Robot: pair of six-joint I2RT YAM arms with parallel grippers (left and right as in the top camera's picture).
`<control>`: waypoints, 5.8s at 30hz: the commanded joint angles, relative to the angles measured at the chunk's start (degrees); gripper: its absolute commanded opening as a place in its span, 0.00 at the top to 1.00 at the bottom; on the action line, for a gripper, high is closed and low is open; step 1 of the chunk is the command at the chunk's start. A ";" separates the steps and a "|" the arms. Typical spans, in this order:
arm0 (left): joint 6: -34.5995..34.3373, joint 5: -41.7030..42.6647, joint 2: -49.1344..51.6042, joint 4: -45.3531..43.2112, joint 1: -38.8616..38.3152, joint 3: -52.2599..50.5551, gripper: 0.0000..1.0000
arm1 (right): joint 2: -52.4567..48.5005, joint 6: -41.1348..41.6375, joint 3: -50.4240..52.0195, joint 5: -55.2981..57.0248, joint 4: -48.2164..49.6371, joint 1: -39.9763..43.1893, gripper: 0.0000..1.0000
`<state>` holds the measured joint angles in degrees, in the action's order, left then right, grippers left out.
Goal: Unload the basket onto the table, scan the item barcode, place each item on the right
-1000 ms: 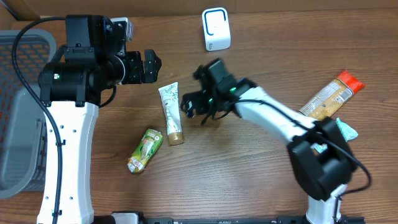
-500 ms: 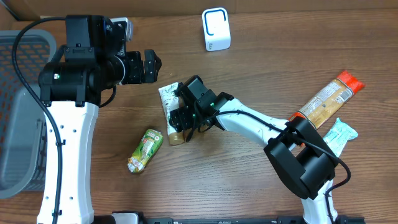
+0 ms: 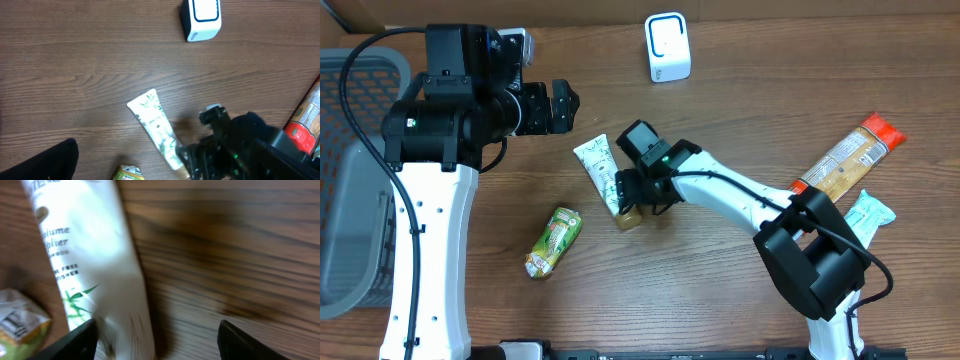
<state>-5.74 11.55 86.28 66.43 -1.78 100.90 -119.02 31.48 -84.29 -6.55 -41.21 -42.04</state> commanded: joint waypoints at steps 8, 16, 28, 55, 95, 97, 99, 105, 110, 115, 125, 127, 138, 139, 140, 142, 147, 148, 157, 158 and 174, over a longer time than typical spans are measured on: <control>1.07 -0.15 0.31 -0.02 -0.11 0.81 0.00 | -3.32 -19.02 -5.77 12.07 -12.41 5.14 0.08; 1.07 -0.15 0.31 -0.04 -0.11 0.81 0.00 | -3.02 -24.65 -13.68 18.32 -12.92 -3.21 0.08; 1.07 -0.15 0.31 -0.04 -0.11 0.81 0.00 | -5.31 -16.31 -13.55 24.06 -1.03 -11.58 0.19; 1.07 -0.13 0.31 -0.02 -0.11 0.81 0.00 | -9.68 10.05 -8.96 10.36 2.14 -10.29 0.45; 1.07 -0.15 0.31 -0.02 -0.11 0.81 0.00 | -6.69 -3.54 -10.43 45.97 -30.62 -2.89 0.21; 1.07 -0.15 0.31 -0.02 -0.11 0.81 0.00 | -6.69 -3.63 -11.19 46.38 -31.36 -2.89 0.20; 1.07 -0.15 0.31 -0.02 -0.11 0.81 0.00 | -6.69 -5.79 -11.89 46.99 -31.36 -2.89 0.21; 1.07 -0.15 0.31 -0.04 -0.11 0.81 0.00 | -6.69 -16.37 -12.22 46.71 -26.77 -3.67 0.24; 1.07 -0.15 0.31 -0.04 -0.11 0.81 0.00 | -6.71 -21.31 -12.15 45.05 -22.80 -4.70 0.27; 1.07 -0.13 0.31 -0.02 -0.11 0.81 0.00 | -6.80 -24.59 -12.11 45.46 -19.19 -4.70 0.29; 1.07 -0.15 0.31 -0.04 -0.11 0.81 0.00 | -9.25 -27.28 -10.67 44.83 -17.00 -1.36 0.29; 1.07 -0.15 0.31 -0.04 -0.11 0.81 0.00 | -9.27 -27.26 -9.66 43.85 -16.76 -0.35 0.29; 1.07 -0.13 0.31 -0.04 -0.11 0.81 0.00 | -9.29 -27.26 -1.25 31.80 -13.57 3.50 0.39; 1.07 -0.15 0.31 -0.02 -0.11 0.81 0.01 | -9.27 -27.26 -0.35 31.54 -13.18 3.50 0.39; 1.07 -0.15 0.31 -0.04 -0.11 0.81 0.01 | -9.27 -27.26 0.59 31.01 -12.94 3.50 0.39; 1.07 -0.15 0.31 -0.02 -0.11 0.81 0.00 | -9.27 -27.26 1.73 29.88 -13.03 3.45 0.40; 1.07 -0.15 0.31 -0.04 -0.11 0.81 0.01 | -9.27 -26.80 1.68 28.68 -13.68 3.45 0.87; 1.07 -0.13 0.31 -0.02 -0.11 0.81 0.00 | -9.27 -26.80 1.36 28.28 -13.97 3.45 0.93; 1.07 -0.15 0.31 -0.02 -0.11 0.81 0.00 | -8.17 -25.09 -7.63 20.81 -21.79 3.56 0.96; 1.07 -0.15 0.31 -0.02 -0.11 0.81 0.00 | -7.43 -25.09 -9.18 18.45 -23.02 3.56 0.96; 1.07 -0.13 0.31 -0.02 -0.11 0.81 0.01 | 1.49 -27.85 -9.29 -38.69 -7.26 10.40 0.96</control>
<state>-5.74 11.55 86.28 66.46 -1.80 100.90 -119.74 3.81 -95.66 -31.62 -49.82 -31.83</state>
